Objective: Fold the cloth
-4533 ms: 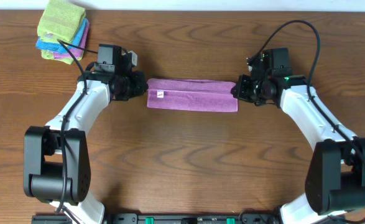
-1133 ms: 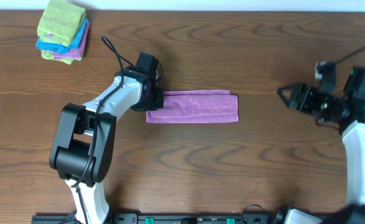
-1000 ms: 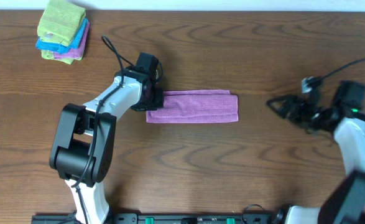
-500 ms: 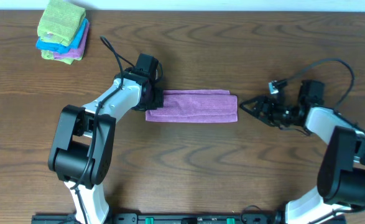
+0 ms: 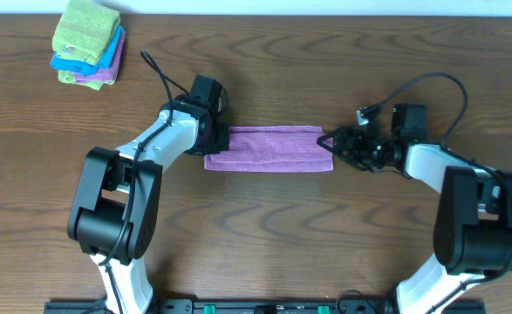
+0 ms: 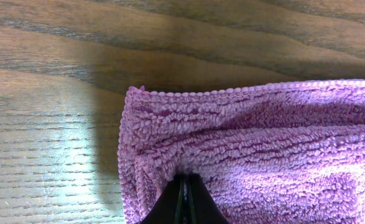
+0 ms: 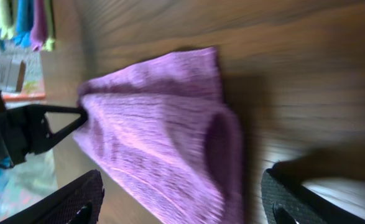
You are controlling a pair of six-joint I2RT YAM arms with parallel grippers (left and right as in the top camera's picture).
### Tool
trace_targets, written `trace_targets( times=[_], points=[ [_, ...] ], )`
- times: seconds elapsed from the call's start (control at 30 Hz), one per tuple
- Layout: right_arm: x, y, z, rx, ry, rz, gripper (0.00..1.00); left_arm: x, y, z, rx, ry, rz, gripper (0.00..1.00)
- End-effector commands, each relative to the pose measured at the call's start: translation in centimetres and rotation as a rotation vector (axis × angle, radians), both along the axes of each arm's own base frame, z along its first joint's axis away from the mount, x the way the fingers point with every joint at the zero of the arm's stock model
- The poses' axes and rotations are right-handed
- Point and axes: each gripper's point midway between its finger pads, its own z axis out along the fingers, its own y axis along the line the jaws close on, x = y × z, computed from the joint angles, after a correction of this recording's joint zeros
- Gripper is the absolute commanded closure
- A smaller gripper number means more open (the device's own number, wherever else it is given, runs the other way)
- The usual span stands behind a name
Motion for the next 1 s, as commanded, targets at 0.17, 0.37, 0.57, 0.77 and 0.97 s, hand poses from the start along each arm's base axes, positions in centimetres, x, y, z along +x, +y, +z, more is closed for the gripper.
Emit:
trace_targets(
  times=[0.17,0.37,0.57,0.77,0.97],
  points=[
    [-2.1,3.2,-2.8,-0.033,0.107,0.054,0.29,-1.7,2.3,-3.2,0.101,0.070,0.029,0.94],
    [-0.2,2.1,-0.8,-0.006,0.100,0.021,0.94,-0.9,1.9,-1.1,0.076,0.048,0.030,0.94],
    [0.8,-1.7,1.5,-0.205,0.172,0.003,0.99,1.8,1.2,9.5,0.014,-0.151,0.034,0.94],
    [-0.7,-8.8,4.6,-0.652,0.292,-0.069,0.98,0.6,3.3,17.8,-0.009,-0.301,0.080,0.94],
    [0.3,-8.0,8.3,-0.800,0.224,-0.052,0.98,-3.0,4.1,22.7,-0.057,-0.357,0.082,0.94]
  ],
)
